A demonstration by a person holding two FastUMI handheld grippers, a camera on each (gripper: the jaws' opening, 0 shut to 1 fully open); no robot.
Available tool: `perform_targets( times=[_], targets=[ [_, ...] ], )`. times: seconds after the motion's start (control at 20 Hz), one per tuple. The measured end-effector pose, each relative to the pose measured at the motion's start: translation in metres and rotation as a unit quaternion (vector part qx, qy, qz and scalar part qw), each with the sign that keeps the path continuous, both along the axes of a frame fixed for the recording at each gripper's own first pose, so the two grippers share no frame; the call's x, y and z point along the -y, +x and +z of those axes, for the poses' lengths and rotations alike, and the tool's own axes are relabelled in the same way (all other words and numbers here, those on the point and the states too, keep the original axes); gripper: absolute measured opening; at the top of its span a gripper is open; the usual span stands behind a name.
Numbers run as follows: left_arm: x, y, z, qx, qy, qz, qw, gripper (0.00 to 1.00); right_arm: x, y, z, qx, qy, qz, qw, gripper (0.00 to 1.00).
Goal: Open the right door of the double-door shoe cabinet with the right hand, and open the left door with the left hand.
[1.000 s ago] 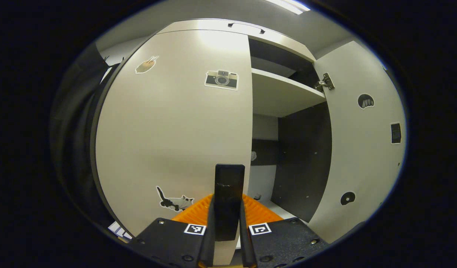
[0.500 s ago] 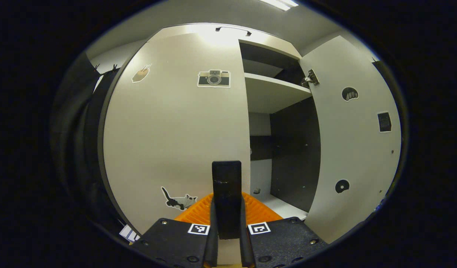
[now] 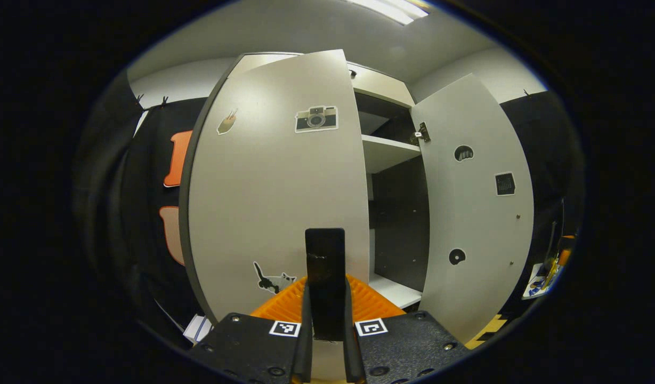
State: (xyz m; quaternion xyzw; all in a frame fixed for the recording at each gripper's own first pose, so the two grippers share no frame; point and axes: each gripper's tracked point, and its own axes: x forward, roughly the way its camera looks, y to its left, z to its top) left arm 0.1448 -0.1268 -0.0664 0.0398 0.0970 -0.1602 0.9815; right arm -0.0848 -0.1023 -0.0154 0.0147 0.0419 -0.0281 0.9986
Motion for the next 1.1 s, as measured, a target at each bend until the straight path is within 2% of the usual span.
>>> perform_targets(
  times=[0.25, 0.5, 0.7, 0.9, 0.95, 1.1],
  targets=[
    [-0.025, -0.023, 0.015, 0.023, 0.000, 0.012, 1.000, 0.24, 0.005, 0.001, 0.002, 0.003, -0.005, 0.004, 1.000, 0.98],
    [-0.070, -0.051, 0.031, 0.032, 0.000, 0.045, 0.998, 0.23, 0.014, 0.010, 0.003, 0.009, 0.001, 0.002, 1.000, 0.98],
    [-0.088, -0.059, 0.036, 0.043, 0.015, 0.066, 0.997, 0.23, 0.012, 0.014, -0.001, 0.007, 0.012, 0.010, 1.000, 0.98],
    [-0.115, -0.065, 0.042, 0.051, 0.015, 0.103, 0.993, 0.22, 0.015, 0.016, -0.002, 0.002, 0.008, 0.006, 1.000, 0.98],
    [-0.126, -0.067, 0.044, 0.053, 0.015, 0.112, 0.992, 0.22, 0.015, 0.016, -0.002, 0.003, 0.008, 0.008, 1.000, 0.94],
    [-0.149, -0.065, 0.045, 0.059, 0.019, 0.137, 0.989, 0.20, 0.012, 0.015, 0.000, 0.006, 0.006, 0.012, 1.000, 0.98]
  ],
)
